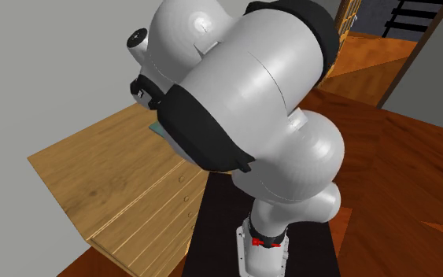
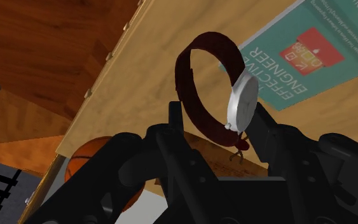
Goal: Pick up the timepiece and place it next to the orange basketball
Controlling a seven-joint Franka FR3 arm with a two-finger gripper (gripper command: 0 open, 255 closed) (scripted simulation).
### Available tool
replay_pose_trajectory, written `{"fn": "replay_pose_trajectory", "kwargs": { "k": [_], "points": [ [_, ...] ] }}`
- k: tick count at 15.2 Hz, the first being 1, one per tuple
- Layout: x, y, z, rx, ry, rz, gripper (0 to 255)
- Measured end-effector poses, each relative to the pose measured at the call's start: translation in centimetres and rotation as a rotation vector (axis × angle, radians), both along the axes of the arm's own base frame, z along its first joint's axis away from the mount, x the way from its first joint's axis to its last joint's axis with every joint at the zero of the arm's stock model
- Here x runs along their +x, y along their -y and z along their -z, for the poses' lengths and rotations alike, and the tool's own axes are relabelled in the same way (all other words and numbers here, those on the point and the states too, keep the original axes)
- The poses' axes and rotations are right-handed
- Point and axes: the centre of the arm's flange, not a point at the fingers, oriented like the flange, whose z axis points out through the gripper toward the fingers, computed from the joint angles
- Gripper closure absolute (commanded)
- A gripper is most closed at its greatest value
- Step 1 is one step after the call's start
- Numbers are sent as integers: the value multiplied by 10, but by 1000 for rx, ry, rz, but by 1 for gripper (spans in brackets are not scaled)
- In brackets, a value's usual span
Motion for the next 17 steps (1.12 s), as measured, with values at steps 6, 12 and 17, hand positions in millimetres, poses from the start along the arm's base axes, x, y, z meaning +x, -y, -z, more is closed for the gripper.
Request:
{"fn": "replay_pose_trajectory", "kwargs": {
  "k": [6, 12, 17],
  "points": [
    [-1, 0, -33, 0, 0, 0, 255],
    [-1, 1, -64, 0, 0, 0, 255],
    [14, 6, -83, 0, 0, -1, 255]
  ]
}}
